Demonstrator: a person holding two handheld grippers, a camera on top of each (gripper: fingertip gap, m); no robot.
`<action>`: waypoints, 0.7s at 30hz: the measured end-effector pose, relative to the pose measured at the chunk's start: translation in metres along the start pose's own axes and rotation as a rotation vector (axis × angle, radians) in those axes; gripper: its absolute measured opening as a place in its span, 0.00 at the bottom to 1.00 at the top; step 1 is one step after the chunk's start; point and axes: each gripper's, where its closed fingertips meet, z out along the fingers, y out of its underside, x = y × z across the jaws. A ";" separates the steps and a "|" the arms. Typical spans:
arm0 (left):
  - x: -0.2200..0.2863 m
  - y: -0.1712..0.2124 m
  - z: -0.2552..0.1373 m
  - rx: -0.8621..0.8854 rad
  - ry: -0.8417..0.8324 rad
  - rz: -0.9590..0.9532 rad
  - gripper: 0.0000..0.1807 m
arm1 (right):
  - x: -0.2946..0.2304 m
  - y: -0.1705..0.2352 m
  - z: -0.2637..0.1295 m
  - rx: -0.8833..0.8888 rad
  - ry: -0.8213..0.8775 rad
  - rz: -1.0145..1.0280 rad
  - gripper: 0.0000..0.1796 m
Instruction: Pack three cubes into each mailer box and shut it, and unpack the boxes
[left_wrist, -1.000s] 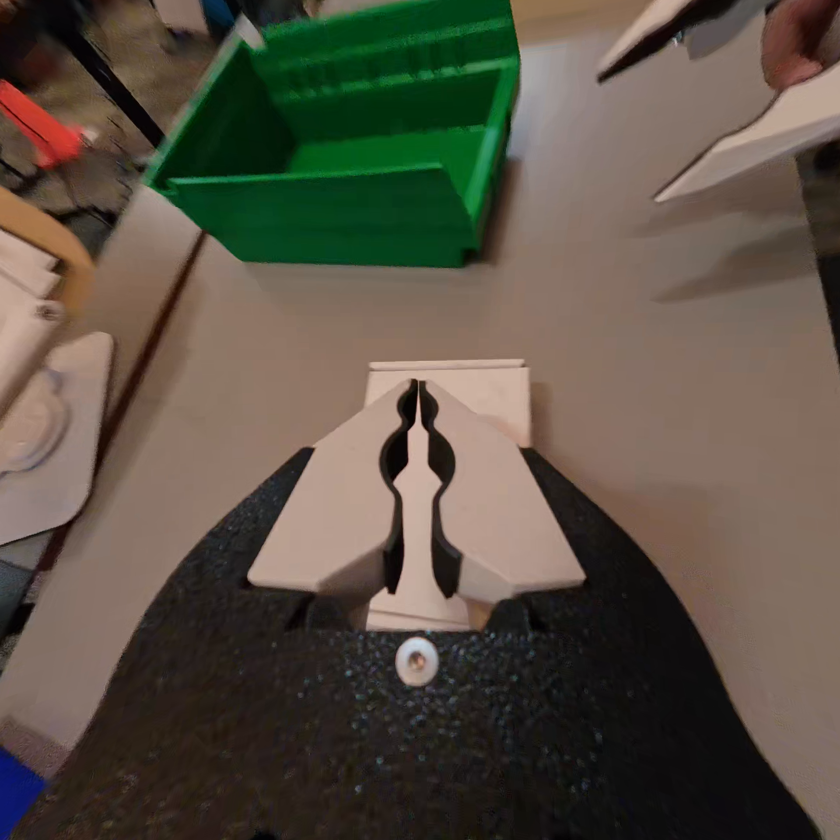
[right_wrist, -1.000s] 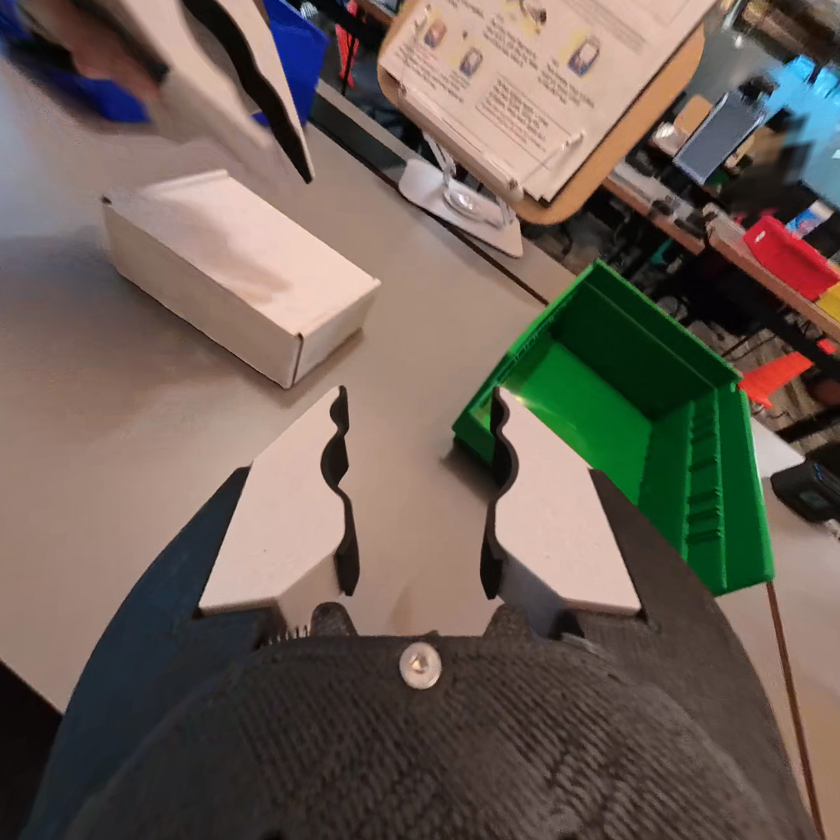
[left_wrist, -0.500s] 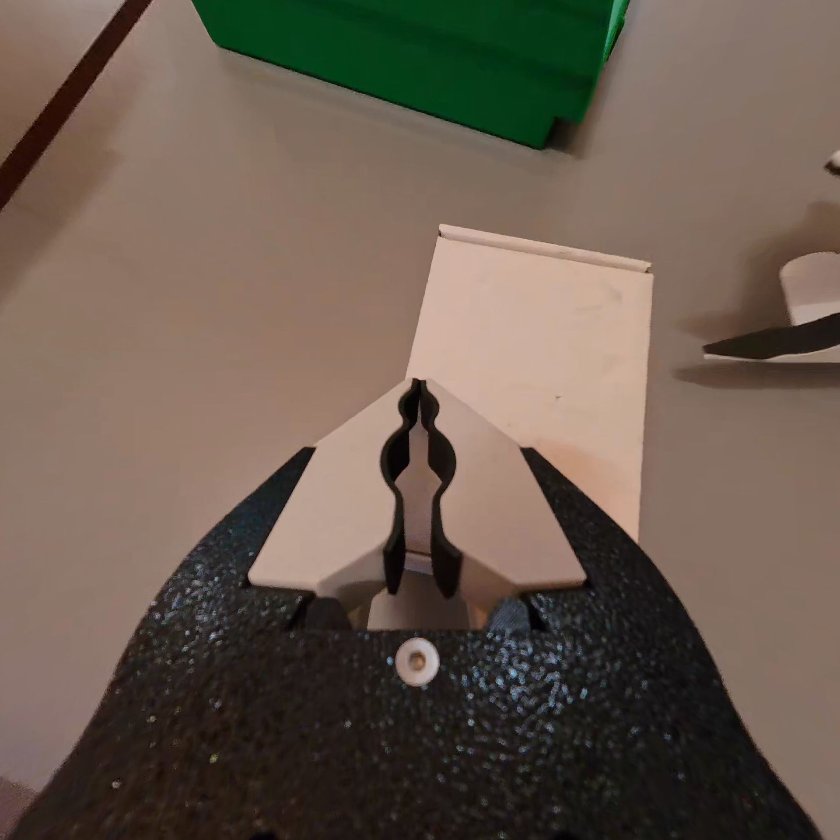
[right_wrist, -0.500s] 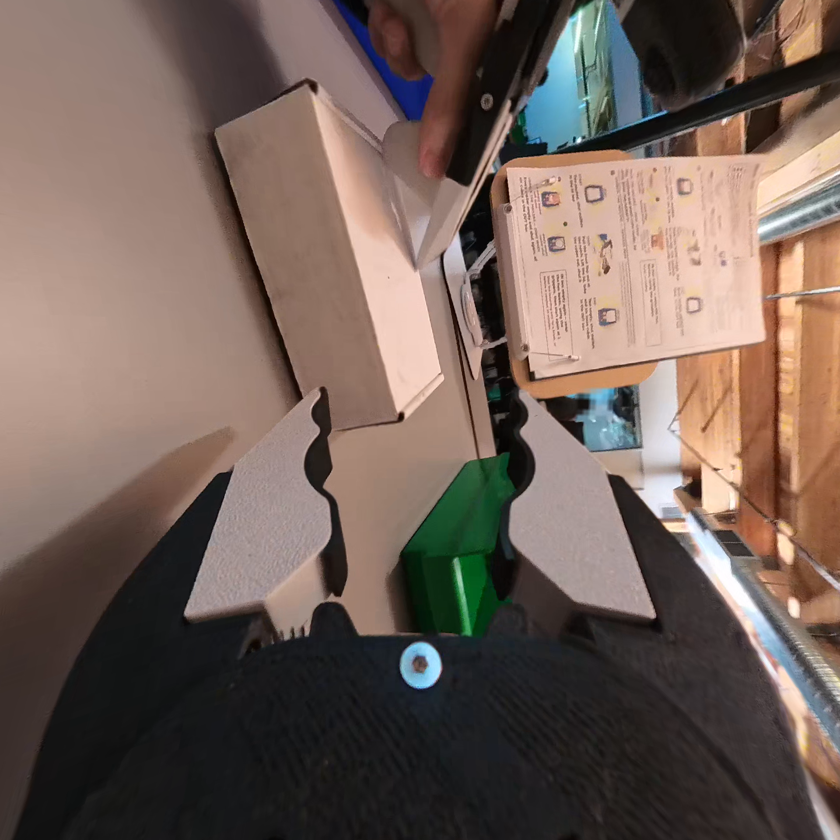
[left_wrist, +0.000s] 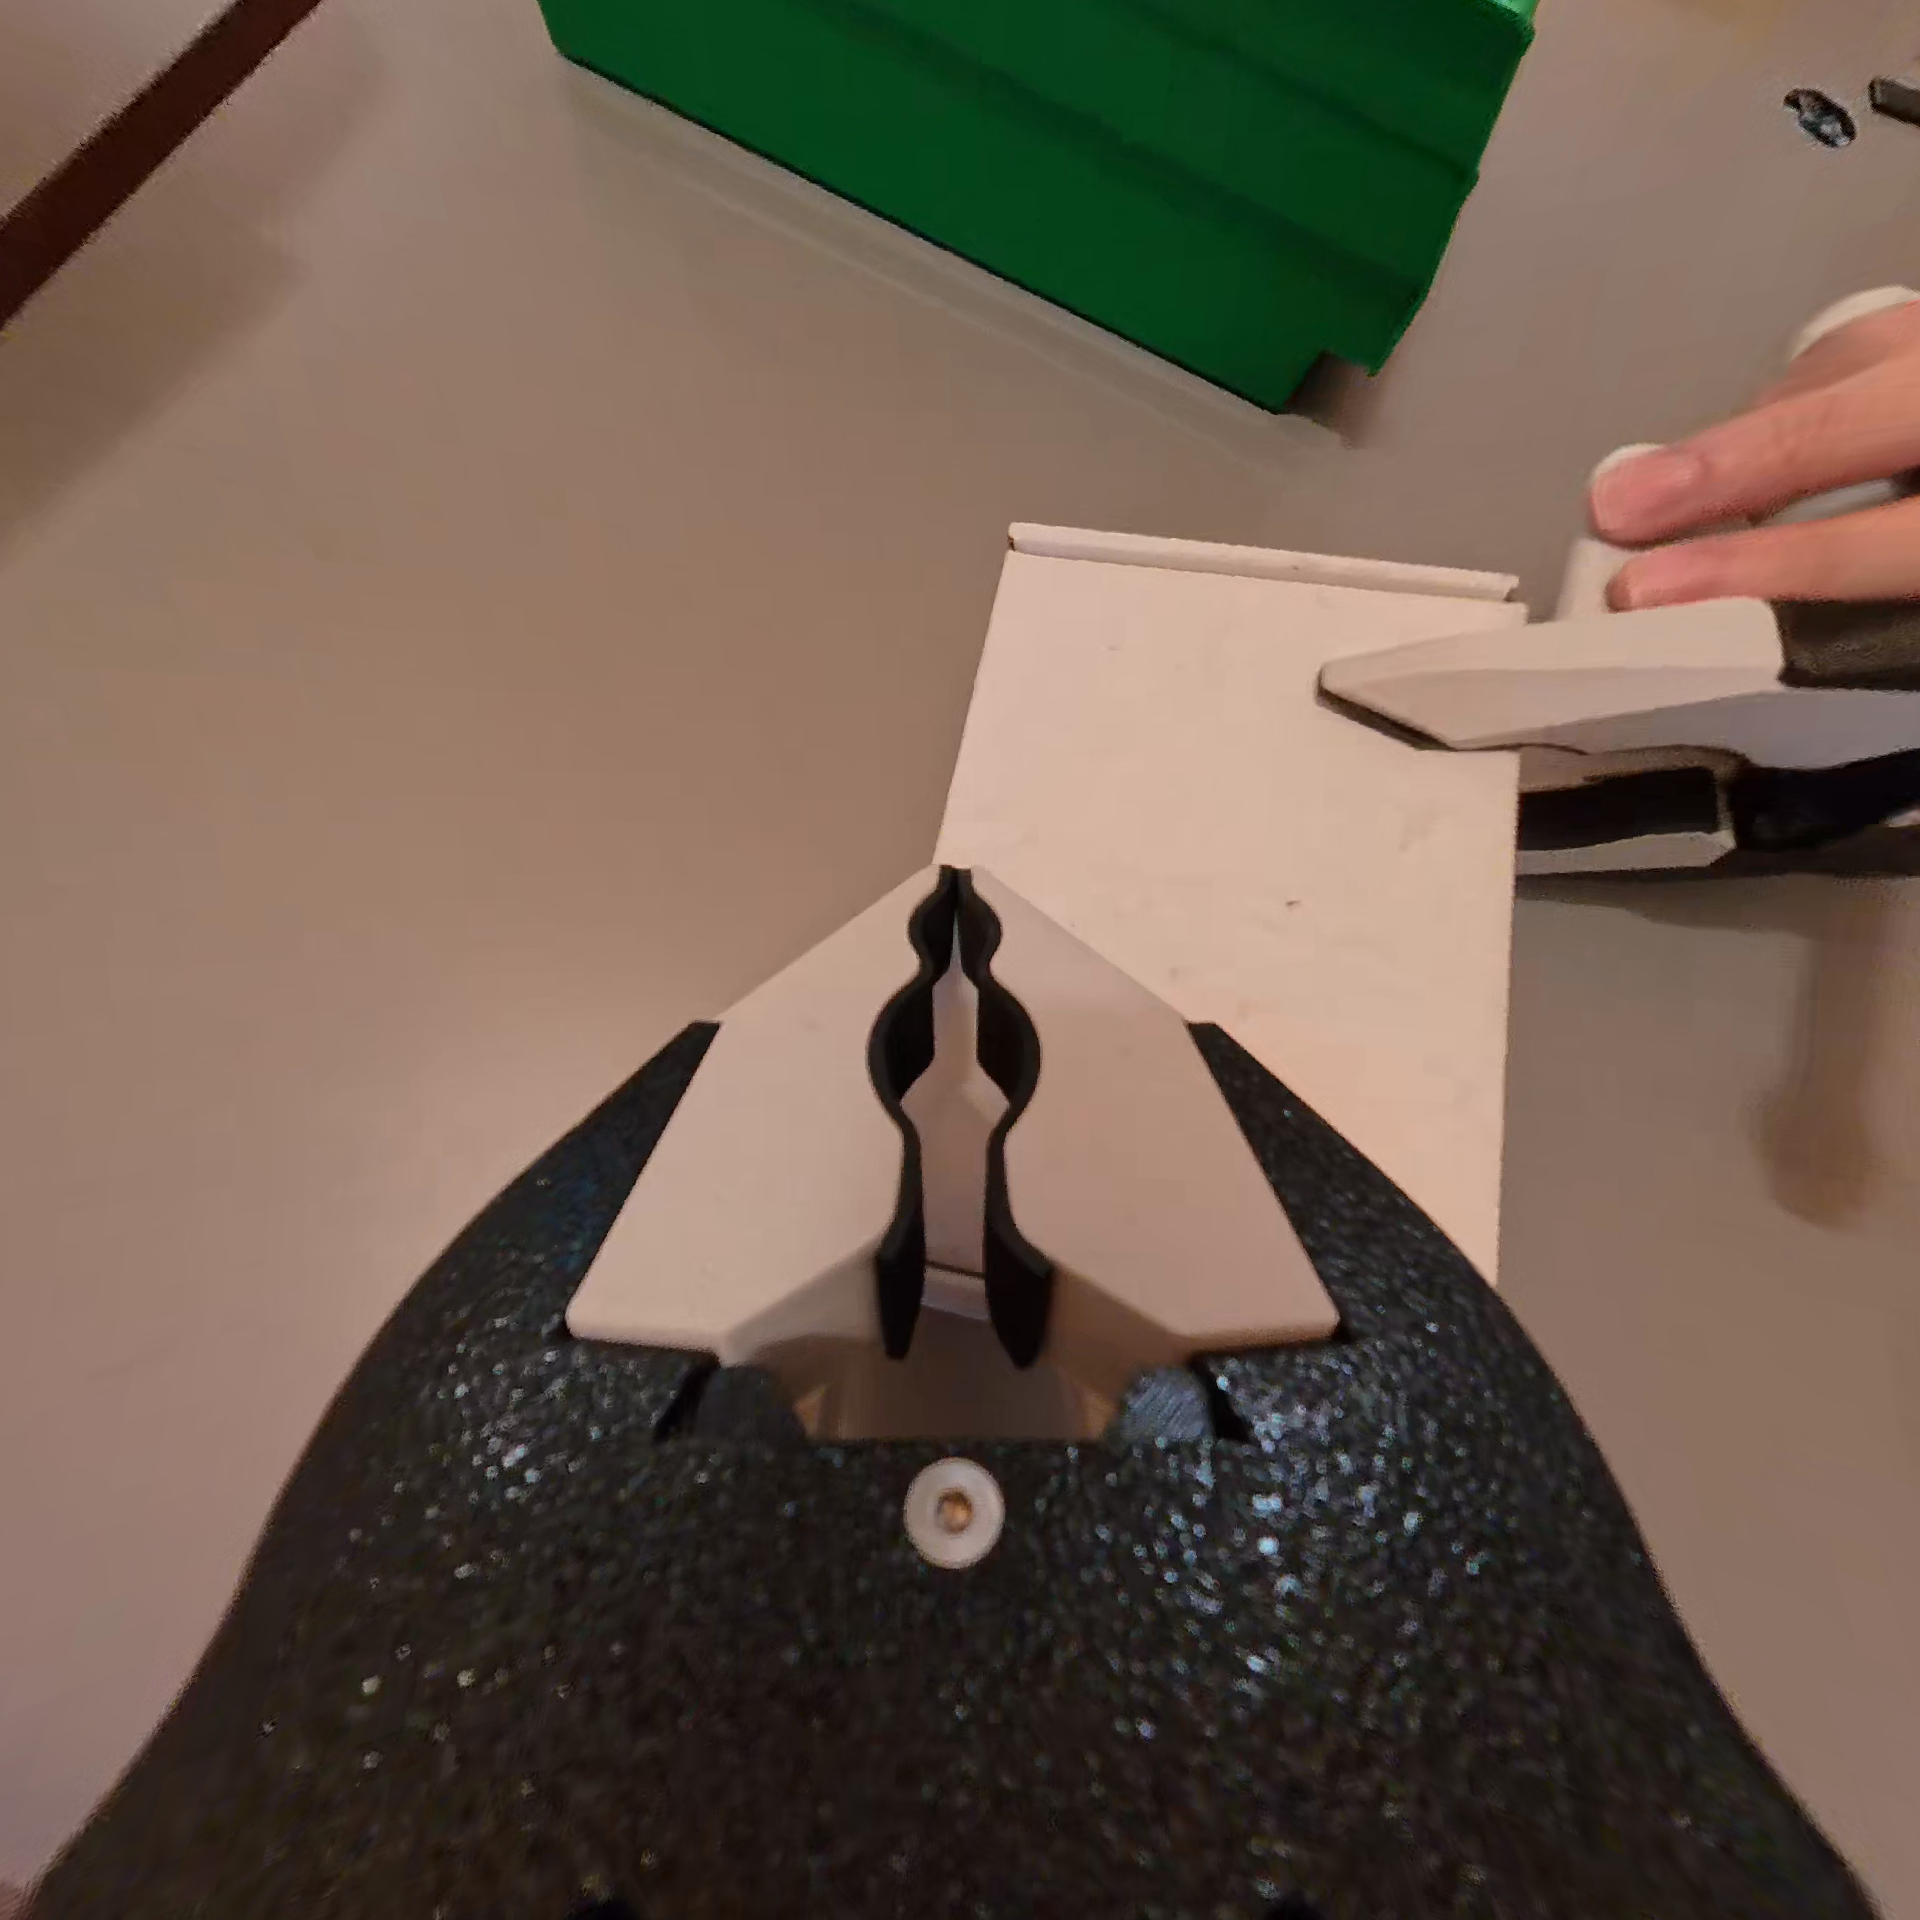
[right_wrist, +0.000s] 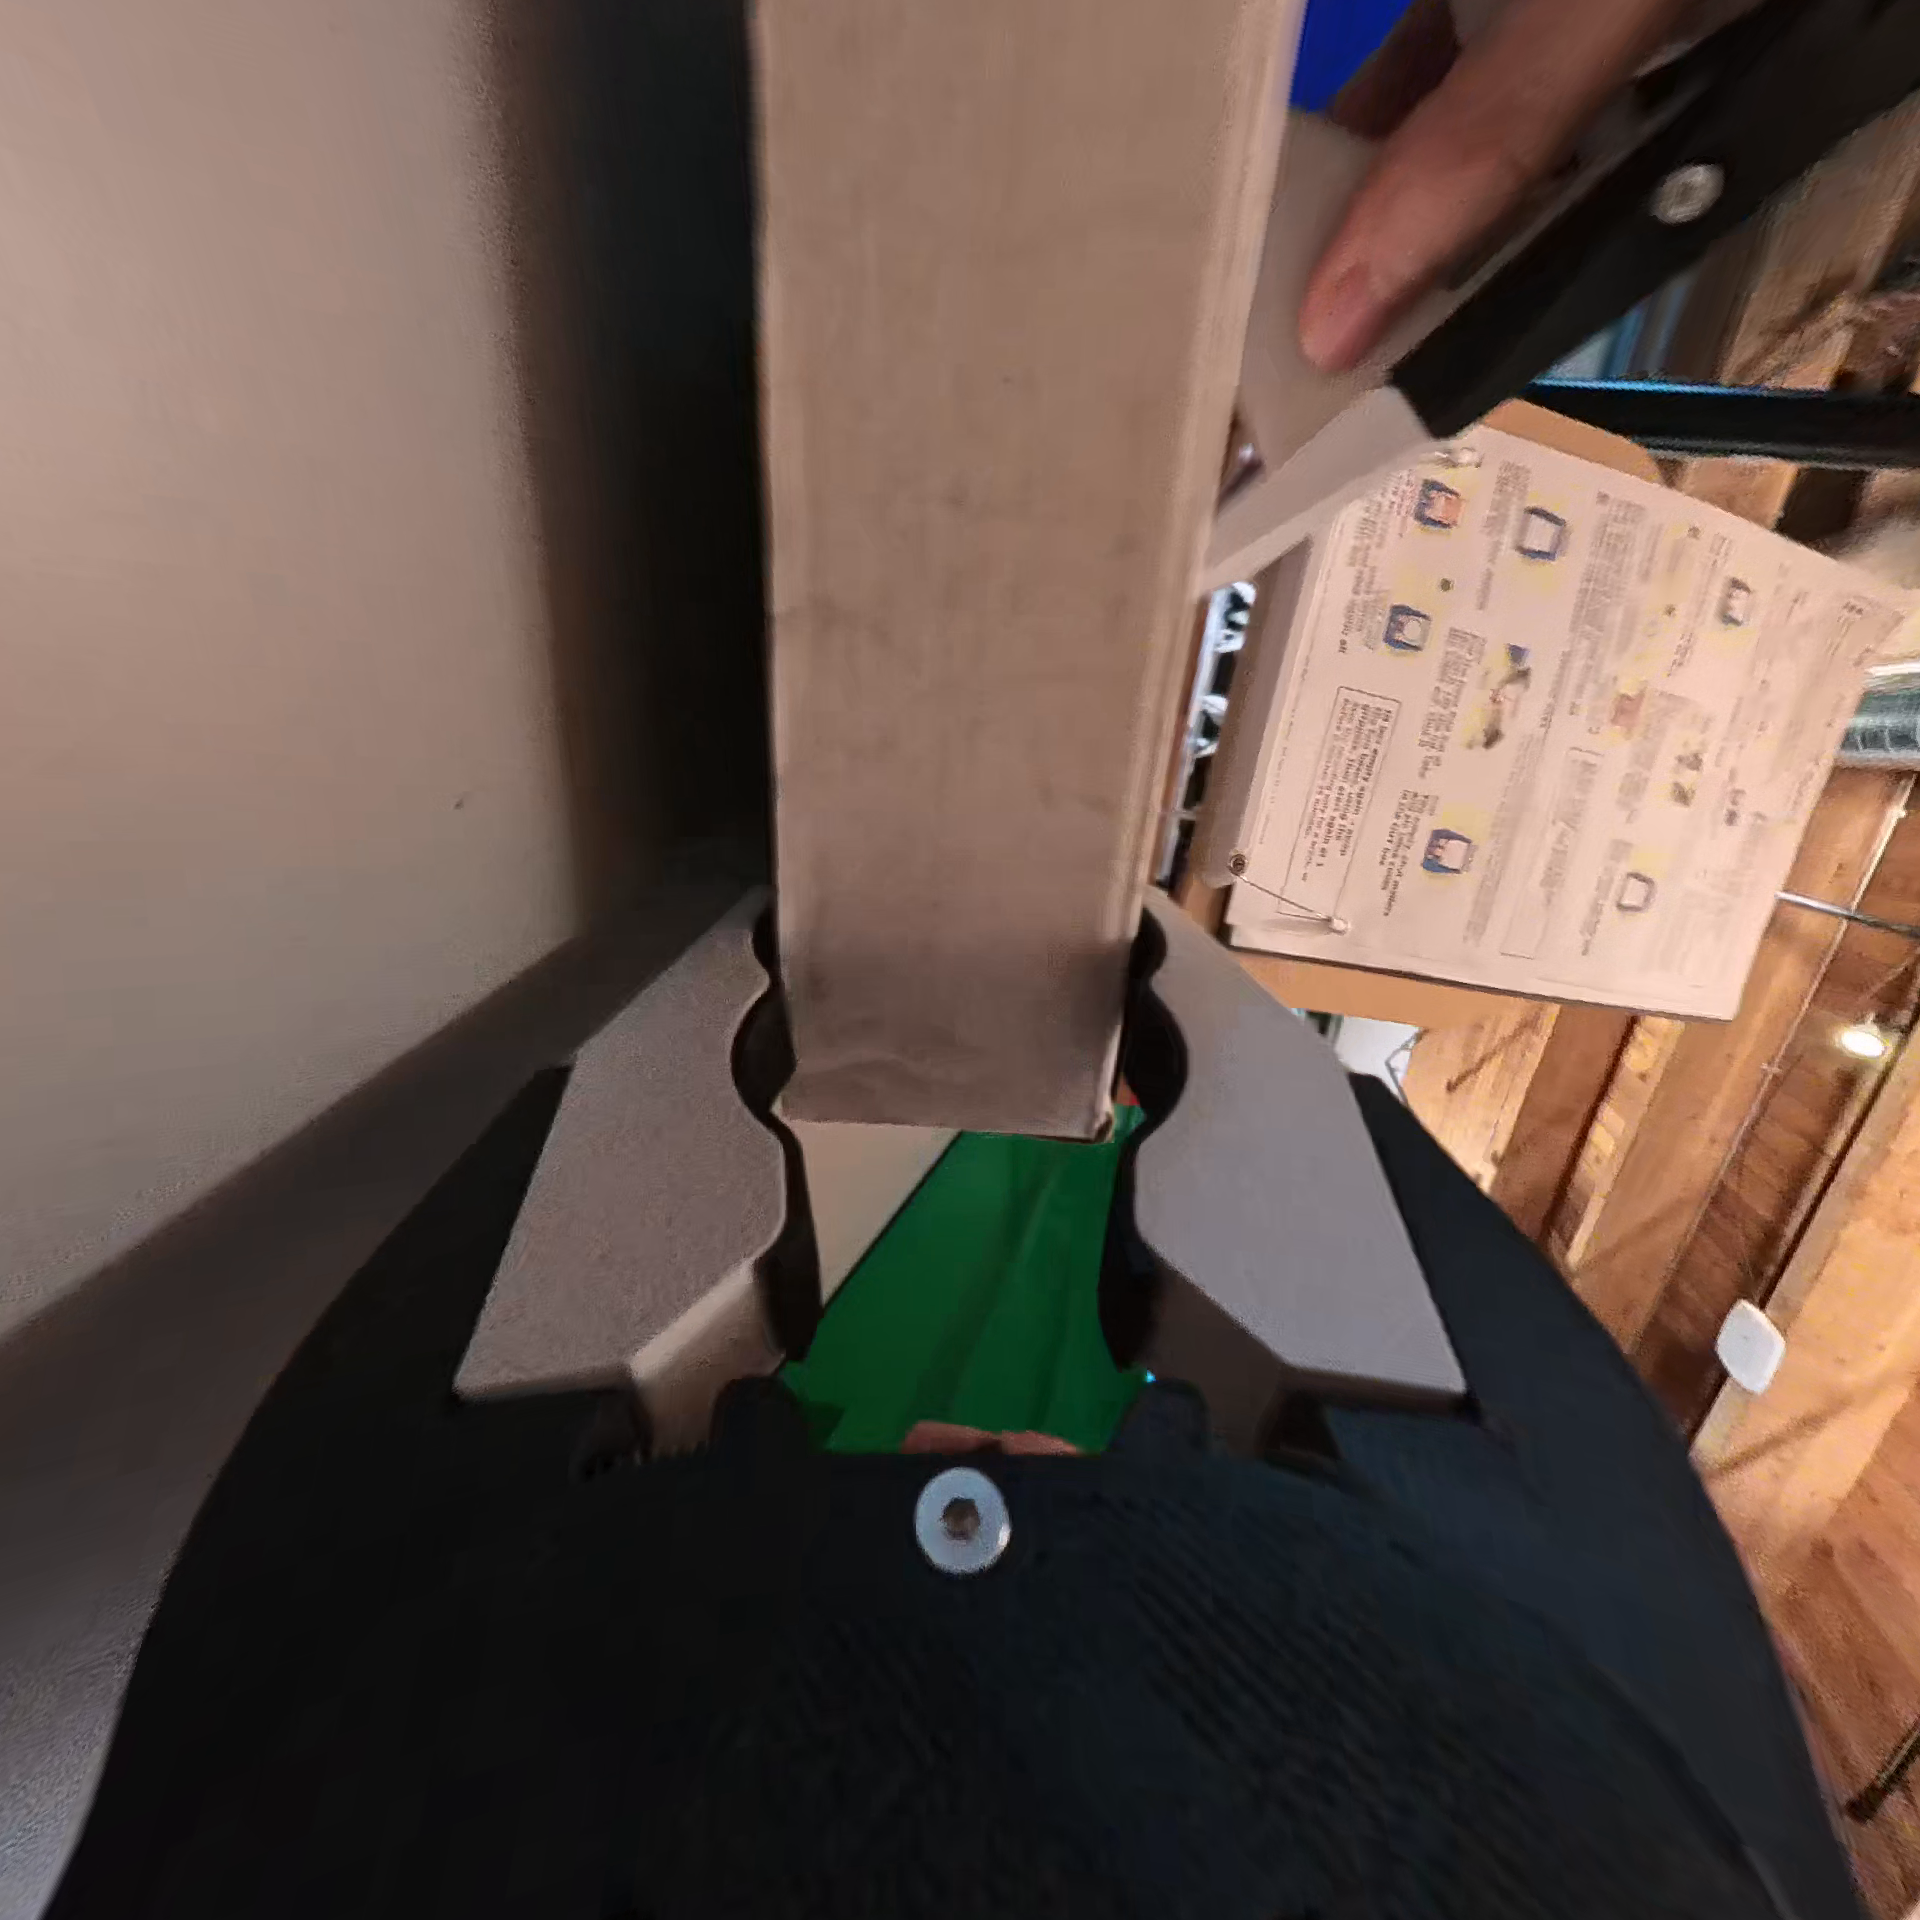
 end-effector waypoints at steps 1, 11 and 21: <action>0.002 0.000 -0.002 0.014 -0.001 0.037 0.00 | 0.001 -0.001 0.000 0.007 0.002 0.007 0.35; 0.051 -0.021 -0.099 0.628 -0.143 0.358 0.48 | 0.006 0.006 -0.038 0.183 -0.244 0.322 0.35; 0.079 0.043 -0.064 0.468 -0.396 0.774 0.66 | 0.006 0.001 -0.056 0.241 -0.469 0.257 0.35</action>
